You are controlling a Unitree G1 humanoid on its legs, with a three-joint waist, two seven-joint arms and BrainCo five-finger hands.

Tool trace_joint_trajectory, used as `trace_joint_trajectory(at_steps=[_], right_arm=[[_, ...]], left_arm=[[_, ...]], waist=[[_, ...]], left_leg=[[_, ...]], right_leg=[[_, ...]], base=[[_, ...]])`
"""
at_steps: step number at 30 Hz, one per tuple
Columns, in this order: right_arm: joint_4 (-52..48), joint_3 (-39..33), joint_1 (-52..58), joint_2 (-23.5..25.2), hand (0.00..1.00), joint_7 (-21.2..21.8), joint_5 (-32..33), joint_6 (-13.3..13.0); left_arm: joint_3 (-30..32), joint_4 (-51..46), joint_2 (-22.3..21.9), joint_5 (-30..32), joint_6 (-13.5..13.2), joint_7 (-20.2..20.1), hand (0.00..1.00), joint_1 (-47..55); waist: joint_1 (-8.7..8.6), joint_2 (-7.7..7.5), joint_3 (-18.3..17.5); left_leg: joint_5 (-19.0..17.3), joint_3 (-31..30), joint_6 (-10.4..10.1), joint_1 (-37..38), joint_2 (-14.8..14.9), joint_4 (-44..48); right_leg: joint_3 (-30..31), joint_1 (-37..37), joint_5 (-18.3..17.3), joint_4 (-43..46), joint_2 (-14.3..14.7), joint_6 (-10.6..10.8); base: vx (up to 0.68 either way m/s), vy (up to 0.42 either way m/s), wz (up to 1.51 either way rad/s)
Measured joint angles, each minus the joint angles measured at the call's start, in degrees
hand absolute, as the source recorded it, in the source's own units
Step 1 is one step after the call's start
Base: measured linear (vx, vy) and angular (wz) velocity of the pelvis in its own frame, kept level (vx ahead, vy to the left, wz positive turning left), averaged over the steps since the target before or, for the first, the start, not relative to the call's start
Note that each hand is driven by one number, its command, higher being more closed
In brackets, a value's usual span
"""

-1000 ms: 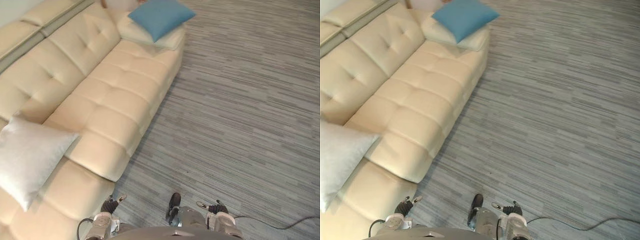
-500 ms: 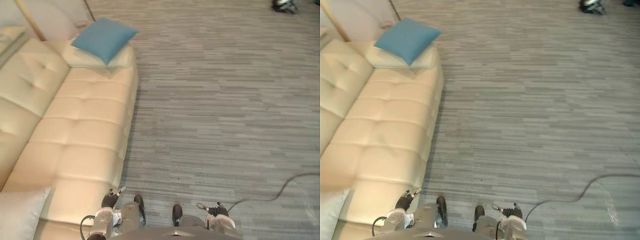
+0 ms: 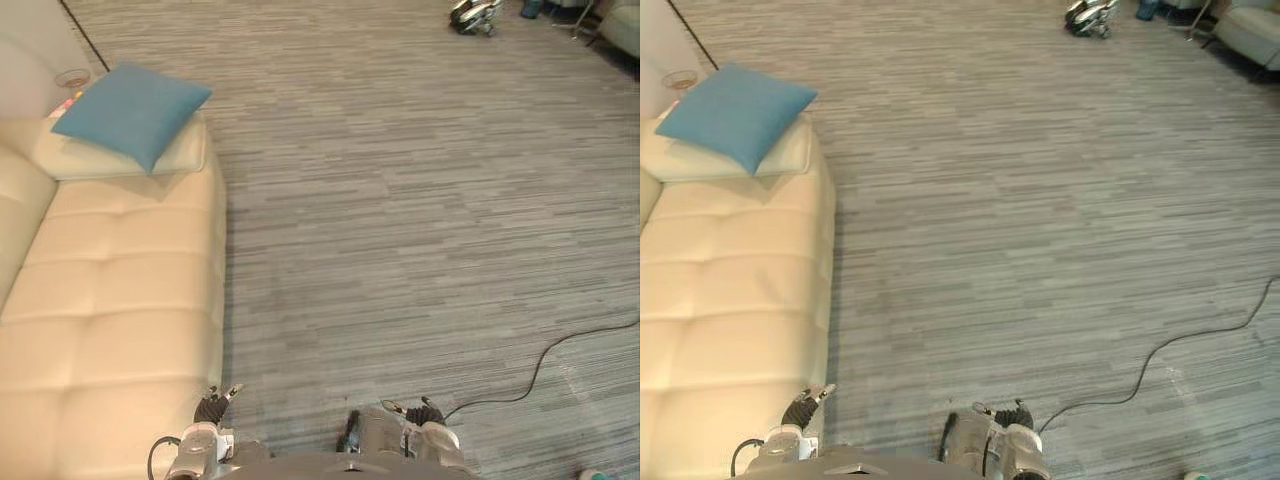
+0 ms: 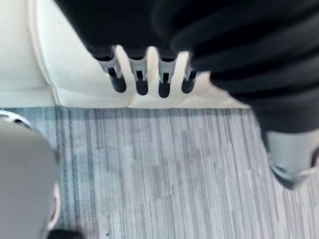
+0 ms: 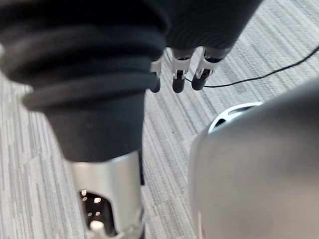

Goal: Pick up cushions and gather them together orderly.

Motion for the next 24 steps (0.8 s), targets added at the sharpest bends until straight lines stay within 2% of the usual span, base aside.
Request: trace_joint_trajectory(at_steps=[1,2,3,4,5,6,7,9,10,11,12,13,14,15,16,17,18,19,20,21,22,23,24], right_arm=[[0.0,-0.1,-0.9,-0.1,0.00,0.0,0.1,0.0],[0.0,-0.1,-1.6,-0.2,0.00,0.0,0.2,0.0],[0.0,-0.1,-1.7,-0.2,0.00,0.0,0.2,0.0],[0.1,0.0,-1.7,0.0,0.00,0.0,0.3,0.1],[0.7,-0.1,-2.3,-0.2,0.00,0.0,0.2,0.0],[1.1,-0.2,-3.8,-0.8,0.00,-0.1,0.1,0.0],[1.5,-0.3,-4.4,-0.8,0.00,-0.1,0.0,0.0],[2.3,-1.7,-4.8,-1.0,0.00,0.0,0.1,0.0],[2.3,-1.8,-4.6,-1.1,0.00,0.0,0.1,0.1],[2.3,-2.3,-4.1,-1.3,0.00,0.0,0.1,0.1],[2.3,-2.3,-3.9,-1.3,0.00,0.0,0.1,0.1],[2.2,-2.2,-3.5,-1.3,0.00,0.0,0.1,0.0],[2.2,-2.1,-3.3,-1.3,0.00,0.0,0.1,0.1],[2.1,-1.1,-2.7,-1.4,0.00,-0.1,0.1,0.0],[1.9,-0.4,-2.5,-1.4,0.00,-0.1,0.2,0.0],[1.9,-0.2,-2.3,-1.3,0.00,-0.1,0.4,0.1],[1.8,0.0,-2.1,-1.3,0.00,-0.1,1.2,0.0],[2.3,-0.1,-2.0,-1.3,0.00,-0.2,1.3,0.1],[2.3,-0.2,-1.9,-1.2,0.00,-0.2,1.3,0.1],[2.3,-0.2,-2.1,-1.1,0.00,-0.2,1.3,0.1],[2.3,-0.3,-2.2,-0.9,0.00,-0.2,1.3,0.1],[2.3,-0.4,-2.2,-0.7,0.00,-0.3,1.3,0.1],[2.3,-0.3,-2.0,-0.6,0.00,-0.5,1.2,0.1]], left_arm=[[-0.7,0.6,0.0,-0.3,0.0,0.0,0.00,-0.2],[-1.7,1.1,0.1,-0.5,0.0,0.0,0.00,-0.9],[-1.8,1.2,0.2,-0.5,0.0,0.1,0.00,-0.9],[-1.8,1.3,0.7,-0.5,0.0,0.0,0.00,-0.8],[-1.6,2.1,0.6,-0.5,0.0,0.1,0.00,-1.3],[-1.6,3.2,0.1,-0.5,-0.1,0.0,0.00,-2.3],[-1.6,3.3,0.1,-0.5,-0.1,0.0,0.00,-2.5],[-1.5,4.1,-0.1,-0.3,-0.1,0.0,0.00,-2.5],[-1.4,4.2,-0.2,-0.3,-0.1,0.0,0.00,-2.5],[-0.2,4.1,-1.0,-0.2,-0.1,0.0,0.00,-2.5],[0.7,3.7,-1.2,-0.2,-0.1,0.0,0.00,-2.6],[2.0,2.9,-1.5,-0.2,-0.1,-0.1,0.00,-2.6],[2.5,2.5,-1.7,-0.2,-0.1,0.0,0.00,-2.6],[2.7,2.0,-1.8,-0.3,-0.1,0.0,0.00,-2.5],[2.8,0.6,-1.6,-0.3,0.0,0.0,0.00,-2.1],[2.8,0.1,-1.5,-0.4,-0.1,0.0,0.00,-2.0],[2.7,-0.9,-1.5,-0.6,-0.1,0.0,0.00,-1.6],[2.7,-1.7,-1.6,-0.9,-0.4,0.0,0.00,-1.0],[2.7,-1.9,-1.6,-0.9,-0.6,0.0,0.00,-1.0],[2.7,-2.3,-1.7,-0.9,-0.7,0.0,0.00,-1.1],[2.7,-2.7,-1.9,-0.9,-0.8,0.0,0.00,-1.1],[2.8,-2.7,-2.1,-0.9,-0.8,0.0,0.00,-1.1],[2.8,-2.6,-2.3,-1.2,-0.9,0.0,0.00,-1.1]], waist=[[-0.53,-0.01,0.0],[-1.43,-0.08,0.6],[-1.65,-0.30,1.0],[-2.06,-1.25,1.5],[-1.58,-0.45,2.4],[-1.28,0.92,3.1],[-1.26,0.85,3.3],[-2.09,1.09,3.4],[-2.14,1.34,3.2],[-2.15,1.99,3.2],[-2.17,2.15,3.2],[-2.05,2.51,3.4],[-1.82,2.75,3.5],[-1.47,3.69,3.7],[-1.07,3.64,4.0],[-0.61,3.44,4.1],[-0.03,3.05,4.2],[0.73,2.91,4.0],[1.06,2.94,4.0],[1.64,3.03,4.0],[1.96,3.02,4.0],[2.08,3.12,3.9],[2.40,3.29,3.7]], left_leg=[[0.0,-0.2,-0.1,1.2,0.4,-1.4],[-0.2,-1.0,-0.8,3.1,0.8,-3.4],[-0.4,-1.6,-1.3,4.0,0.7,-4.1],[-0.7,-2.5,-3.3,5.9,0.2,-5.2],[-1.2,-4.4,-4.7,7.5,1.0,-6.2],[-0.5,-6.9,-4.1,7.5,1.7,-6.9],[0.2,-8.4,-4.2,7.5,1.4,-7.2],[2.7,-12.0,-5.7,9.0,2.5,-5.0],[2.8,-12.6,-5.8,8.8,3.0,-3.6],[3.4,-14.4,-6.8,6.4,5.2,4.6],[4.0,-15.1,-7.5,4.5,5.9,9.0],[7.6,-16.7,-8.3,-0.4,7.3,20.0],[10.7,-17.2,-8.4,-3.2,8.4,26.5],[11.6,-15.5,-7.8,-9.4,11.4,39.4],[8.9,-12.6,-7.1,-13.0,12.6,44.8],[7.2,-10.3,-7.0,-15.1,12.7,45.6],[4.9,-7.4,-6.2,-18.0,12.2,43.8],[2.8,-4.0,-5.2,-21.1,10.8,36.5],[2.6,-3.0,-5.2,-21.8,10.1,32.8],[2.7,-1.5,-5.4,-23.0,8.7,24.0],[4.3,-1.2,-5.4,-24.0,6.7,14.3],[8.0,-1.2,-5.9,-24.1,5.0,5.1],[13.7,-1.4,-5.6,-24.2,3.9,-0.9]], right_leg=[[-0.3,-2.3,1.5,-4.9,0.2,0.1],[0.2,-4.1,6.6,-13.5,0.3,0.6],[1.1,-4.2,9.1,-17.7,0.3,0.8],[2.3,-3.4,16.3,-24.8,0.1,1.1],[1.9,-2.2,22.5,-24.9,1.4,-1.8],[2.3,-2.8,19.5,-23.2,2.7,-1.4],[2.6,-3.5,18.0,-21.4,2.7,-1.5],[1.8,-3.6,11.0,-13.7,2.8,-2.0],[1.3,-3.1,10.0,-13.2,3.0,-2.1],[-0.1,-0.4,7.9,-13.3,4.0,-2.3],[-0.7,0.5,7.4,-13.6,4.2,-2.5],[-1.4,3.1,6.6,-14.7,4.9,-2.7],[-1.7,4.7,6.1,-15.5,5.2,-3.0],[-2.1,8.6,5.1,-17.9,6.6,-3.8],[-2.1,11.7,4.8,-19.4,6.8,-4.4],[-2.0,14.1,4.7,-21.1,6.7,-4.2],[-2.0,17.7,4.6,-24.3,6.7,-4.0],[-1.6,20.8,5.1,-27.4,6.1,-3.5],[-1.6,21.6,5.2,-28.1,5.8,-3.1],[-1.1,23.0,5.2,-29.4,5.2,-2.2],[-0.7,24.1,5.0,-30.5,4.5,-1.2],[-0.5,25.4,4.5,-31.7,3.9,0.2],[0.1,26.8,3.8,-32.7,3.6,1.6]], base=[[0.39,-0.264,0.20],[0.41,-0.295,0.25],[0.44,-0.336,0.33],[0.36,-0.269,0.20],[0.40,-0.313,-0.03],[0.27,-0.230,-0.23],[0.31,-0.292,-0.25],[0.34,-0.285,0.03],[0.36,-0.258,0.27],[0.27,-0.188,0.28],[0.31,-0.220,0.33],[0.24,-0.155,0.19],[0.33,-0.140,0.18],[0.35,-0.079,0.08],[0.34,-0.059,0.08],[0.42,-0.044,0.06],[0.44,-0.007,0.03],[0.45,0.015,-0.03],[0.39,0.068,-0.19],[0.33,0.075,-0.24],[0.43,0.125,-0.25],[0.46,0.167,-0.21],[0.48,0.196,-0.24]])
